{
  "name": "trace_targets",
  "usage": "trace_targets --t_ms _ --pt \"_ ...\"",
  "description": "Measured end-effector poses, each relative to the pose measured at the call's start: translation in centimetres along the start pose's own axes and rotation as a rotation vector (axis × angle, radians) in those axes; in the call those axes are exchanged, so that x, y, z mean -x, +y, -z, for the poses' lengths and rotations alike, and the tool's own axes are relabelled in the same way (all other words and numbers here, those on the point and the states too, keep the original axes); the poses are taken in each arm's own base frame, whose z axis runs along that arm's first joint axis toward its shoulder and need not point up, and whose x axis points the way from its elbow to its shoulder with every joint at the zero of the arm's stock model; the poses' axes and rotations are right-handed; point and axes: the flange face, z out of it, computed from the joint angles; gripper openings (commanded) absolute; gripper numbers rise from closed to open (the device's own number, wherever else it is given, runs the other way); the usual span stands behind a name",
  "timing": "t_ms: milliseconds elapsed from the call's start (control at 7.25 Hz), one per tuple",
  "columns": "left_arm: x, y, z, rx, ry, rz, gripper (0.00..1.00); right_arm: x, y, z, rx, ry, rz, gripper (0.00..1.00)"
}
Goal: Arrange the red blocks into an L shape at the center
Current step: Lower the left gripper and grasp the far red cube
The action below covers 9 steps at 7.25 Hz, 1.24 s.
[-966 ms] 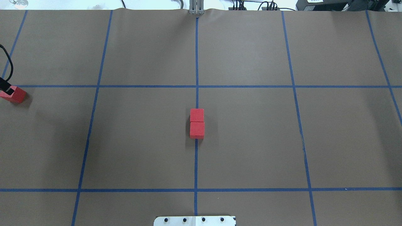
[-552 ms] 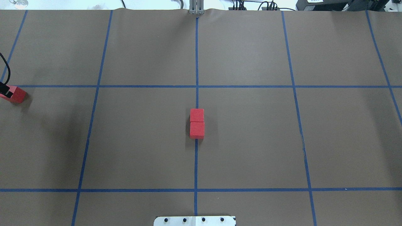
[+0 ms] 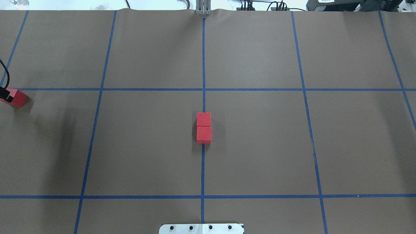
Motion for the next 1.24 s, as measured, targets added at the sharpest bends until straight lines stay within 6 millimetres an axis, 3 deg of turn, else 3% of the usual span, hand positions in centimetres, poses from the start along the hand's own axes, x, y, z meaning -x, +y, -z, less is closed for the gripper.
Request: trace_targets --t_ms 552,828,1241 --pt "-0.5 -0.4 -0.9 0.006 0.001 0.016 0.99 0.0 0.0 0.0 0.0 0.0 0.001 0.99" --pt "-1.0 -0.2 -1.6 0.018 0.002 0.007 0.94 0.0 -0.1 0.0 0.0 0.0 0.001 0.99" --pt "-0.4 0.1 -2.6 0.018 0.004 -0.006 0.91 0.1 -0.2 0.1 -0.003 0.0 0.002 0.99"
